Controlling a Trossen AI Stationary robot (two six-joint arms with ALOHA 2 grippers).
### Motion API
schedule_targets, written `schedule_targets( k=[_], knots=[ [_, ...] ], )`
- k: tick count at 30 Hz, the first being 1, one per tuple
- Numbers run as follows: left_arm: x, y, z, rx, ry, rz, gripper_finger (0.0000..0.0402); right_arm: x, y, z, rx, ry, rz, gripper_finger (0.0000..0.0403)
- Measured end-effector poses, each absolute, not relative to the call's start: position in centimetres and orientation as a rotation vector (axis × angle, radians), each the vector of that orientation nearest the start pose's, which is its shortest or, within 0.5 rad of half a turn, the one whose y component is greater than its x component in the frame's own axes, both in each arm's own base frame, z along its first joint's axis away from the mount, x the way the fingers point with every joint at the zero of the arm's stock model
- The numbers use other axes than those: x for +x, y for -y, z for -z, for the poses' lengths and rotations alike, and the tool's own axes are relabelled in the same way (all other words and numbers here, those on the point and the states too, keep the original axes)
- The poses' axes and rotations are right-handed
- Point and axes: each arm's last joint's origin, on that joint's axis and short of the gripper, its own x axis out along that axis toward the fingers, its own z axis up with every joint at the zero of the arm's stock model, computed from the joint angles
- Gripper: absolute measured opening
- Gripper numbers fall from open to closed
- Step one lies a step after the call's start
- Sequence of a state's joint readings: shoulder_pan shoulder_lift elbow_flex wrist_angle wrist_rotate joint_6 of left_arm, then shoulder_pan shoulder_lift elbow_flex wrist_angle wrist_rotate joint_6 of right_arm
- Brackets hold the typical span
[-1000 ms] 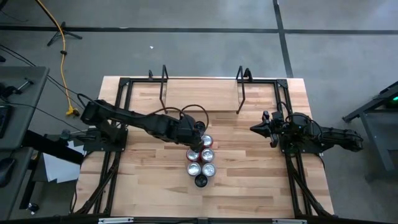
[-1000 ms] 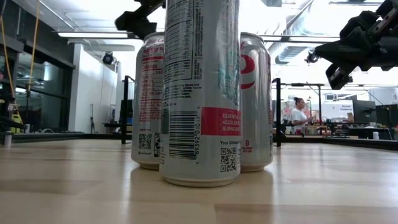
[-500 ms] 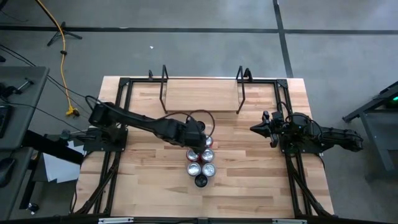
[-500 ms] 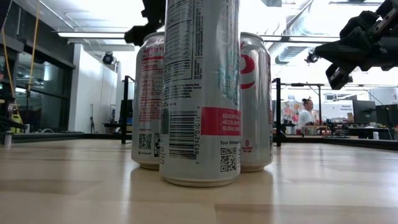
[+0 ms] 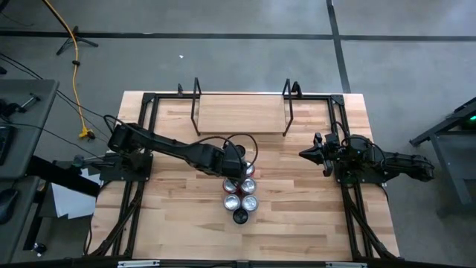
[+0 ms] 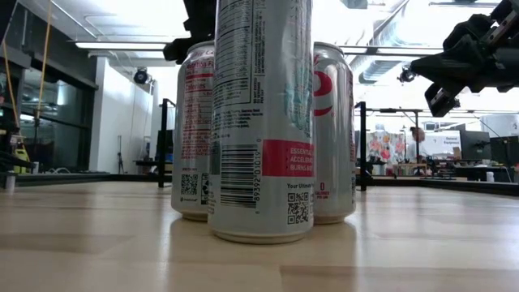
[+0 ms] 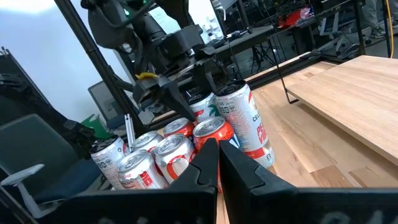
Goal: Place canned beverage on shelf
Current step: Put the middle white soda can on the shelf
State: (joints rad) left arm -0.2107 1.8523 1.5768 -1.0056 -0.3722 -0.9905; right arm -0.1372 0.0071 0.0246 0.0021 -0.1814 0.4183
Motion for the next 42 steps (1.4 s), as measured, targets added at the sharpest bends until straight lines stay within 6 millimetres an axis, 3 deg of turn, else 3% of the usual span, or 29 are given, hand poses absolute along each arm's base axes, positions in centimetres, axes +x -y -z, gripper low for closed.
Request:
schedule_targets(
  k=[6, 14, 21, 29, 34, 42],
  knots=[
    [36.6, 6.9, -25.8, -0.496, -1.024, -0.702, 0.0190, 9.6, 0.8, -17.2, 0.415, 0.010, -0.048, 0.0000],
    [35.1, 6.6, -26.7, -0.461, -1.092, -0.714, 0.0186, 9.6, 0.8, -17.2, 0.415, 0.010, -0.048, 0.0000],
    [31.2, 6.0, -32.6, -0.484, -0.959, -0.644, 0.0186, 9.6, 0.8, -17.2, 0.415, 0.010, -0.047, 0.0000],
    [24.3, 4.8, -40.1, -0.503, -0.703, -0.500, 0.0186, 9.6, 0.8, -17.2, 0.415, 0.010, -0.048, 0.0000],
    [22.2, 1.9, -42.9, -0.379, -0.604, -0.505, 0.0186, 9.6, 0.8, -17.2, 0.415, 0.009, -0.048, 0.0000],
    [23.6, -6.2, -44.5, -0.111, -0.697, -0.563, 0.0186, 9.6, 0.8, -17.2, 0.415, 0.010, -0.048, 0.0000]
  ],
)
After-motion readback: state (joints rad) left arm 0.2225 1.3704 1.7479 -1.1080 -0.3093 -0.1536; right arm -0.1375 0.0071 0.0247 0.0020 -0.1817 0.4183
